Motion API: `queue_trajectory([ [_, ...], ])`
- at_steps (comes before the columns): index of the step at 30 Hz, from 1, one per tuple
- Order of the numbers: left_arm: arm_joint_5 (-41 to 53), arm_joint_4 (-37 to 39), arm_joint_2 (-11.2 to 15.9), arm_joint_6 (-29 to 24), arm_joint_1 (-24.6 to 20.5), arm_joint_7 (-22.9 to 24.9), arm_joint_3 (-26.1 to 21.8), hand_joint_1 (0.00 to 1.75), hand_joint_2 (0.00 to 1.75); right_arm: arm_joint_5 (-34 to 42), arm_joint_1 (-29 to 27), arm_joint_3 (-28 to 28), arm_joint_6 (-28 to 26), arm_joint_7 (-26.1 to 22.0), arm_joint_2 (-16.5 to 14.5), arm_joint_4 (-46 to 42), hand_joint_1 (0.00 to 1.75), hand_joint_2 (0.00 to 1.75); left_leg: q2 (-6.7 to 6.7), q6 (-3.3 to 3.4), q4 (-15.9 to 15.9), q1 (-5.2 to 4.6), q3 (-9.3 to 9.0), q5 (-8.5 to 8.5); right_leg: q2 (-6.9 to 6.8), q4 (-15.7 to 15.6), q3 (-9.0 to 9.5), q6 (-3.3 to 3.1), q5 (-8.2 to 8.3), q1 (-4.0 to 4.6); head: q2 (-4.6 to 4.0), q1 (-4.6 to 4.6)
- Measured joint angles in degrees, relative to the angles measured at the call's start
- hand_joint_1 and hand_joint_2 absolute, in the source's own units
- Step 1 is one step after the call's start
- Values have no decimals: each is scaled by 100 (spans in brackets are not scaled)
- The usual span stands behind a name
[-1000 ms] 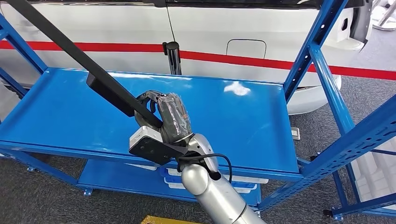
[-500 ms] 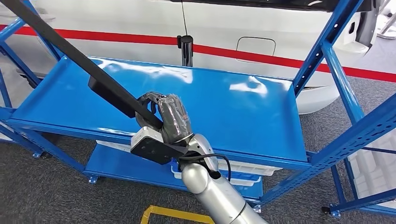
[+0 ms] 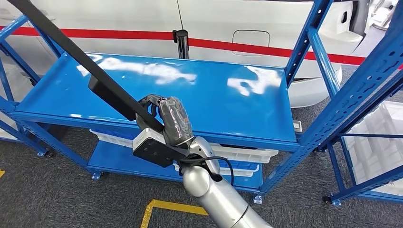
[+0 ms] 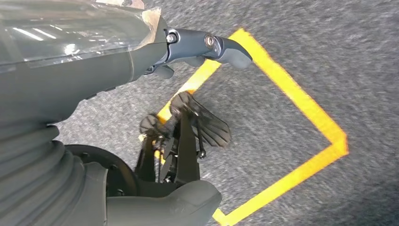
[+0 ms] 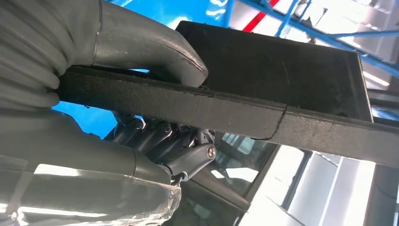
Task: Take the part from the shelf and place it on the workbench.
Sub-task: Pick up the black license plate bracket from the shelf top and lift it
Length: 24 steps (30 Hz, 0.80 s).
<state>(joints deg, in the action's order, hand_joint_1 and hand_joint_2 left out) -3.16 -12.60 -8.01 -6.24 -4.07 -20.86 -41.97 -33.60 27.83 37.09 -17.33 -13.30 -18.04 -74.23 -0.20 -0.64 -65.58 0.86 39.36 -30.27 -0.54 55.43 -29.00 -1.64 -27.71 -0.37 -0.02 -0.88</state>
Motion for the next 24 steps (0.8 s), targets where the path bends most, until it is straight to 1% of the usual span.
queue_trajectory([
  [1,-15,1,-1,-1,0,-3,-10,0,175,30,7,19,3,-15,-13,13,175,175,1,-34,-370,21,79,-217,-8,6,-68,-16,57,13,0,-9],
  [2,-28,1,-1,-1,0,-6,-26,0,175,62,11,33,4,-29,-19,30,175,175,1,-65,-643,42,108,-297,-15,17,-139,-16,107,25,0,-8],
  [3,-37,1,-1,-1,-1,-9,-46,0,175,95,14,43,5,-40,-25,48,175,175,2,-89,-763,65,63,-250,-22,36,-211,-7,152,33,0,-9],
  [4,-40,1,-1,-1,-1,-10,-68,0,175,126,20,49,5,-52,-32,67,175,175,4,-107,-691,90,-74,-111,-27,63,-283,9,188,34,0,-8],
  [5,-42,0,-1,0,-3,-12,-88,0,175,153,32,53,4,-64,-40,83,175,175,5,-121,-438,115,-301,47,-29,99,-353,32,216,31,0,-10],
  [6,-43,-1,-3,1,-9,-13,-105,0,175,183,50,60,3,-75,-53,93,175,175,3,-129,-75,132,-578,125,-29,139,-420,60,240,32,0,-10],
  [7,-43,-1,-4,2,-16,-14,-120,0,175,216,73,65,0,-83,-67,100,175,175,-6,-121,294,130,-830,142,-30,177,-478,96,264,36,0,-6],
  [8,-40,-1,-6,2,-23,-12,-130,0,175,247,93,69,-3,-87,-81,103,175,175,-13,-105,573,117,-999,111,-34,206,-524,137,297,42,0,-2],
  [9,-34,-1,-8,4,-30,-8,-138,0,175,282,111,73,-6,-88,-94,104,175,175,-19,-82,736,88,-1074,61,-38,222,-564,179,337,42,0,1],
  [10,-28,-1,-8,7,-33,-2,-141,0,175,314,122,73,-8,-88,-101,108,175,175,-22,-40,796,58,-1064,68,-44,225,-595,226,384,38,0,7],
  [11,-21,-1,-8,9,-34,8,-142,0,175,343,129,73,-8,-88,-99,114,175,175,-9,23,817,51,-1022,107,-46,238,-630,263,405,33,0,9],
  [12,-12,-1,-7,12,-38,19,-143,0,175,368,133,72,-8,-87,-91,121,175,175,6,94,837,43,-971,161,-41,290,-693,277,355,30,0,11],
  [13,-3,-1,-6,15,-40,28,-143,0,175,388,133,70,-8,-86,-80,128,175,175,22,179,854,39,-906,230,-34,425,-780,261,208,31,0,22],
  [14,8,-1,-4,19,-43,35,-144,0,175,411,132,68,-9,-85,-66,134,175,175,37,248,866,34,-833,301,-25,665,-883,221,-25,31,0,34],
  [15,20,-1,-1,25,-46,39,-144,0,175,439,129,64,-9,-85,-56,137,175,175,42,286,864,15,-752,365,-16,988,-991,174,-292,30,0,44],
  [16,31,-1,4,37,-47,39,-144,0,175,480,124,56,-9,-84,-44,142,175,175,45,313,862,-2,-669,432,-10,1355,-1071,146,-516,27,0,57],
  [17,43,-1,8,54,-47,40,-145,0,175,529,115,44,-9,-84,-31,146,175,175,46,320,860,-16,-584,497,-5,1668,-1103,149,-637,26,0,61],
  [18,56,-1,12,78,-47,40,-145,0,175,588,101,23,-9,-84,-17,149,175,175,47,322,857,-26,-494,567,-1,1853,-1070,184,-634,26,0,63],
  [19,72,-1,14,108,-47,41,-146,0,175,648,83,-8,-9,-84,-3,152,175,175,48,318,855,-34,-404,637,2,1869,-960,236,-534,27,0,66],
  [20,94,-1,15,143,-47,42,-146,0,175,702,63,-48,-9,-85,8,150,175,175,47,307,853,-37,-320,705,4,1694,-765,280,-396,29,0,66],
  [21,120,-1,16,179,-48,43,-146,0,175,750,45,-98,-9,-86,16,139,175,175,45,290,848,-40,-243,775,4,1339,-468,295,-302,33,0,68],
  [22,148,-1,16,215,-48,44,-146,0,175,781,29,-151,-9,-90,18,116,175,175,43,266,837,-49,-182,835,4,876,-127,285,-286,47,0,70],
  [23,176,-1,16,248,-48,44,-145,0,175,802,13,-204,-9,-96,20,81,175,175,43,240,829,-57,-134,897,9,451,154,264,-331,63,0,68],
  [24,203,-1,18,279,-50,44,-145,0,175,814,-2,-258,-10,-104,26,34,175,175,46,214,825,-63,-102,959,18,141,332,241,-391,77,0,65],
])
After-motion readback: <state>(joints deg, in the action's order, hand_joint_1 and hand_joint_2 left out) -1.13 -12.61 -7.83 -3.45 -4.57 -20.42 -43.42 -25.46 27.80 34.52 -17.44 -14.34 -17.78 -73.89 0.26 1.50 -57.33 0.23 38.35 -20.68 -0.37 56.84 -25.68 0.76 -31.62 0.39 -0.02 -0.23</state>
